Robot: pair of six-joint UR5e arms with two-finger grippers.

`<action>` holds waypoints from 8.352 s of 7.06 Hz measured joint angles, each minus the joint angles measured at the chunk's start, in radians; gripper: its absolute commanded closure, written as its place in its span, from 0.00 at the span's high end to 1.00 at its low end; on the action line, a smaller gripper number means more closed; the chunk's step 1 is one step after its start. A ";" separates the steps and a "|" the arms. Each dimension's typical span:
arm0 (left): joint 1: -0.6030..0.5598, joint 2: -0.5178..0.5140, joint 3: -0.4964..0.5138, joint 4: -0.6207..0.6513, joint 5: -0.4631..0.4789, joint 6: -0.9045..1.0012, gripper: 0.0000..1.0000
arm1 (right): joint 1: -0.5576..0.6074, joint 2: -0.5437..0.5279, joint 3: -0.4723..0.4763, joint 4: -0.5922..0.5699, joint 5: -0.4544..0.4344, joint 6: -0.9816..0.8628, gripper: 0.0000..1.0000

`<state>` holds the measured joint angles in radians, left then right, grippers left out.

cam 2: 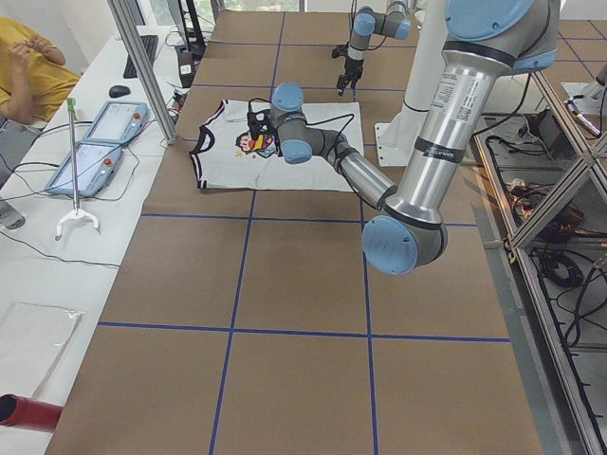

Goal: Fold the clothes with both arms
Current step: 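Move the right gripper to the shirt hem corner nearest the robot, then move the left gripper to the other hem corner nearest the robot, then grasp both hem corners with the left and right grippers, then lift the hem with both grippers and fold it toward the collar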

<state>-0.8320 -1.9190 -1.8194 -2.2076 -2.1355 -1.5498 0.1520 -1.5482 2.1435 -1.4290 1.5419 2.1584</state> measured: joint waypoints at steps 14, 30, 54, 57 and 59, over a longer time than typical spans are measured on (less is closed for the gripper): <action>0.034 0.015 -0.003 -0.003 0.022 -0.014 1.00 | -0.037 0.034 -0.008 -0.004 0.019 0.015 0.00; 0.627 0.330 -0.189 0.105 0.344 -0.309 0.44 | -0.021 0.037 0.046 -0.008 0.060 0.011 0.00; 0.638 0.396 -0.466 0.157 0.382 -0.341 0.00 | -0.053 -0.067 0.220 -0.061 0.058 0.001 0.00; 0.460 0.332 -0.411 0.157 0.385 -0.199 0.00 | 0.089 -0.020 0.190 -0.093 0.058 -0.047 0.00; 0.316 0.145 -0.204 0.158 0.382 -0.082 0.00 | 0.240 0.172 0.086 -0.208 0.062 -0.185 0.00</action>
<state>-0.5162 -1.7735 -2.0232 -2.0499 -1.7539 -1.6320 0.3919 -1.3762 2.2300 -1.6374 1.6037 1.9735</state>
